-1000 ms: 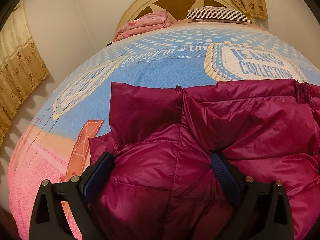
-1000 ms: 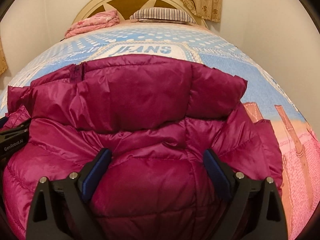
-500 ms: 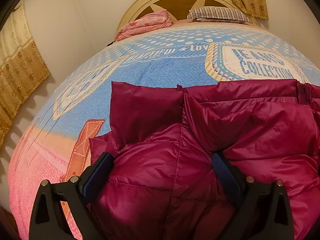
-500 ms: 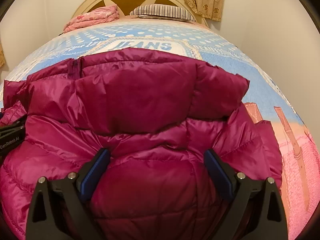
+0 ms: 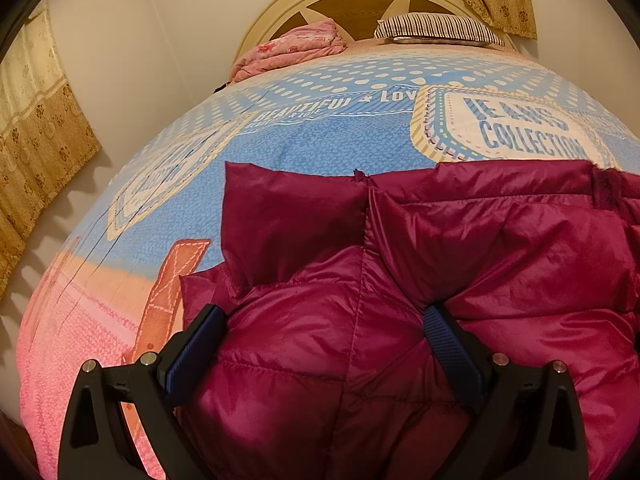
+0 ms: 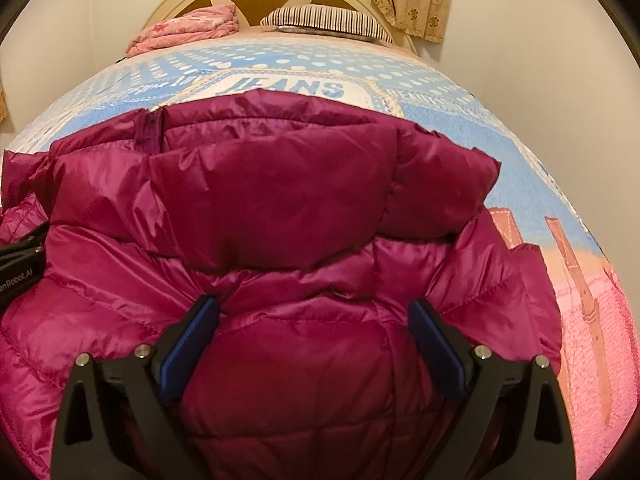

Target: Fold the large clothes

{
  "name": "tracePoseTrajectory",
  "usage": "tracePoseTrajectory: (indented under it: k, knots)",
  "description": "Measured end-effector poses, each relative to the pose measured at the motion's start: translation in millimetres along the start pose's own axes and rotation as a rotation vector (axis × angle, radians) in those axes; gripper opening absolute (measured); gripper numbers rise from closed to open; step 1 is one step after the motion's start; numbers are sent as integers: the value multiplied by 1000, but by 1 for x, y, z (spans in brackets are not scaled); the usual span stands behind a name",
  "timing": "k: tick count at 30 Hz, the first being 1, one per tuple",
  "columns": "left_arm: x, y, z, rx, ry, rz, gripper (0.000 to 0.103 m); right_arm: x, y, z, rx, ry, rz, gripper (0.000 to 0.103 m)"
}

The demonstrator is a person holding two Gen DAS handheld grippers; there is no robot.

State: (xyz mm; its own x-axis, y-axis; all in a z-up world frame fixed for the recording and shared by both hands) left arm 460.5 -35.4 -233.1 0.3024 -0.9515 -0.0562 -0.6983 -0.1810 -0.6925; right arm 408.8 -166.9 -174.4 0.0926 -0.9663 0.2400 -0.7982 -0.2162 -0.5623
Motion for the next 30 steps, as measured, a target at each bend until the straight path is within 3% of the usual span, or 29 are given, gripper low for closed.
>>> tracePoseTrajectory:
  k: [3,6,8,11,16,20,26,27,28,29,30]
  knots:
    - [-21,2,-22,4,18,-42,100,2,-2,-11,6,-13,0,97]
    - [-58,11,-57,55,64,-105,100,2,3,-40,76,-32,6,97]
    - [-77,21,-69,67,54,-111,100,-4,7,-64,133,-55,0,98]
    - [-109,45,-77,28,40,-174,100,-21,12,-84,186,-81,-31,98]
    - [-125,75,-79,-37,93,-253,100,-54,27,-66,144,-77,-115,98]
    - [-120,90,-83,-83,149,-280,100,-59,35,-50,117,-38,-130,102]
    - [-112,91,-75,-112,203,-320,100,-61,35,-45,89,-27,-147,103]
    - [-114,91,-72,-129,225,-341,99,-60,35,-44,90,-25,-148,103]
    - [-114,90,-70,-143,244,-355,92,-60,35,-44,92,-21,-149,103]
    - [-113,90,-69,-159,280,-372,77,-60,34,-43,95,-15,-152,103]
    - [-112,89,-68,-169,302,-382,75,-61,35,-44,97,-11,-153,103]
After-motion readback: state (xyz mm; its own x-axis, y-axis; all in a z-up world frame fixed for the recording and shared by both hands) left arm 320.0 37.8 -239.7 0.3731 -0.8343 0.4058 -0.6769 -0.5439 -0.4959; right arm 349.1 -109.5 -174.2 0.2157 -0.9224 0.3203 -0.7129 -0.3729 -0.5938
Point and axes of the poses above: each gripper's, at about its wrist camera, not at the fingertips, and z roughly the way its jaws point, x to its right, y to its underside, the point moved 2 cm from there along z, roughly the way its jaws point, and after that the axes turned 14 degrees about -z, right-handed, at the moved point
